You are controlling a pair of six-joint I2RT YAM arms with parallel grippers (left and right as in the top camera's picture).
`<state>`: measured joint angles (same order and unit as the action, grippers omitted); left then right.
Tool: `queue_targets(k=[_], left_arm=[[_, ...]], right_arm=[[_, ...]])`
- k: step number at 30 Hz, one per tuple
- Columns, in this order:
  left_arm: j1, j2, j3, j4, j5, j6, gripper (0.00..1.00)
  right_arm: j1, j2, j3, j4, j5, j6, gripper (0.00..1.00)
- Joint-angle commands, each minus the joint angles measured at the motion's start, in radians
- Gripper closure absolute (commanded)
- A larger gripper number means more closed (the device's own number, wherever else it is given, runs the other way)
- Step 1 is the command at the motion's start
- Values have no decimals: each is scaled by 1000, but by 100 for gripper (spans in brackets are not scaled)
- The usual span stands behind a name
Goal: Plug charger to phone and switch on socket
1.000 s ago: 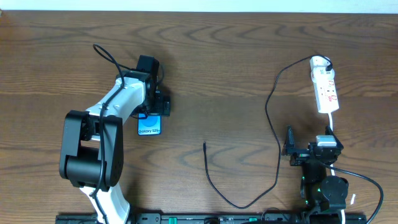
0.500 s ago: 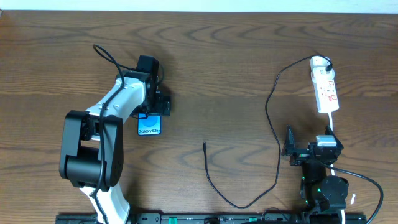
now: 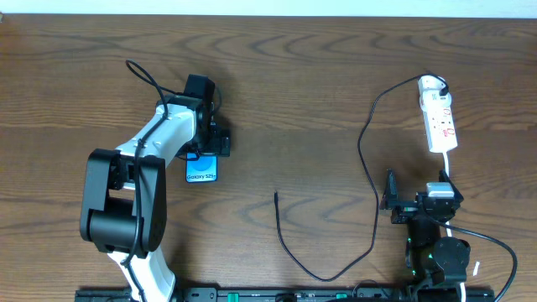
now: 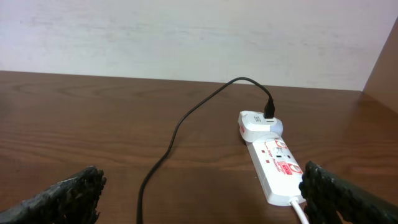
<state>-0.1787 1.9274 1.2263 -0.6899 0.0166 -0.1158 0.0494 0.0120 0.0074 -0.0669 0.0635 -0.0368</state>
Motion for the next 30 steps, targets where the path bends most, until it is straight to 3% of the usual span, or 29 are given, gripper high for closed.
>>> queue_targets(k=[1,30], left_arm=[[4,14,14,0,-2,-9,2],[4,14,-7,0,-2,-9,2]], right_arm=[[10,-7,-2,-3,5,10,1],[10,-6,-2,-3,5,10,1]])
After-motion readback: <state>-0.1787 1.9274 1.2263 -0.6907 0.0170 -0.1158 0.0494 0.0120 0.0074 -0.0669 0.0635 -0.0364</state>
